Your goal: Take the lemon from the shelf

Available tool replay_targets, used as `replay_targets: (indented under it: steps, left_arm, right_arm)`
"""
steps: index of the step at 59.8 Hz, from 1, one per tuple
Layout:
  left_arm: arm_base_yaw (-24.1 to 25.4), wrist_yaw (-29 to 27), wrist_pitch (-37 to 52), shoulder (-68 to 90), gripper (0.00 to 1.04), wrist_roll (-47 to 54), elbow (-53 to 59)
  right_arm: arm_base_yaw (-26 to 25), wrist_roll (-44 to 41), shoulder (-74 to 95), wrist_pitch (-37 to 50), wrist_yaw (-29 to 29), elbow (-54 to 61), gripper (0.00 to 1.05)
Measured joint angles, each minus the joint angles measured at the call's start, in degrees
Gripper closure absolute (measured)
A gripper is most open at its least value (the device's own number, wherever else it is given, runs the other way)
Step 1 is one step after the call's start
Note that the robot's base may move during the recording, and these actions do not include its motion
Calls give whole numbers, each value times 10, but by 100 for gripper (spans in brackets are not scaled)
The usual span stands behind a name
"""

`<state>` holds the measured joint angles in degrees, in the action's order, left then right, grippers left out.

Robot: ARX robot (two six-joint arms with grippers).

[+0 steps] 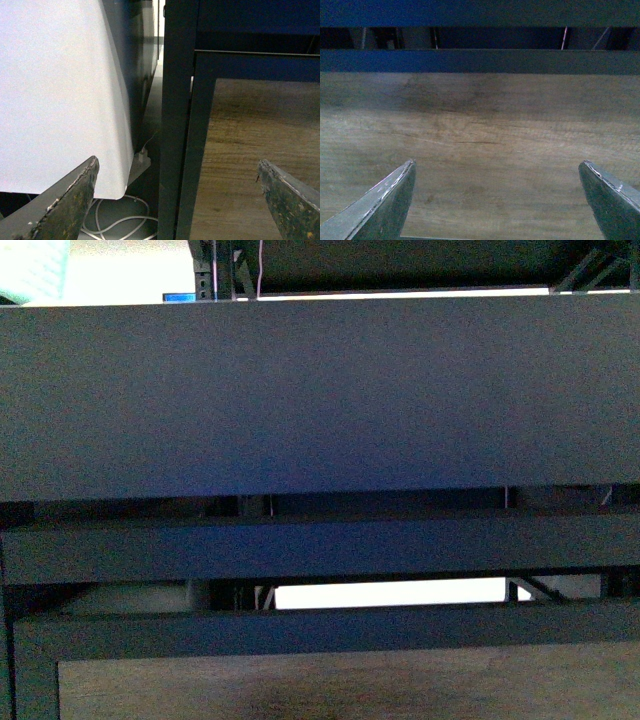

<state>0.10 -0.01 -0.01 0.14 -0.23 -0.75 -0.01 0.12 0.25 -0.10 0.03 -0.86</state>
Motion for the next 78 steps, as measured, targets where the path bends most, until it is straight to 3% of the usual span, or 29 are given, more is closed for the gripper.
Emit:
replay_targets:
  steps: [78]
  left_arm:
    - [0, 0, 0, 0, 8, 0, 0]
  right_arm:
    - [0, 0, 0, 0, 0, 0, 7]
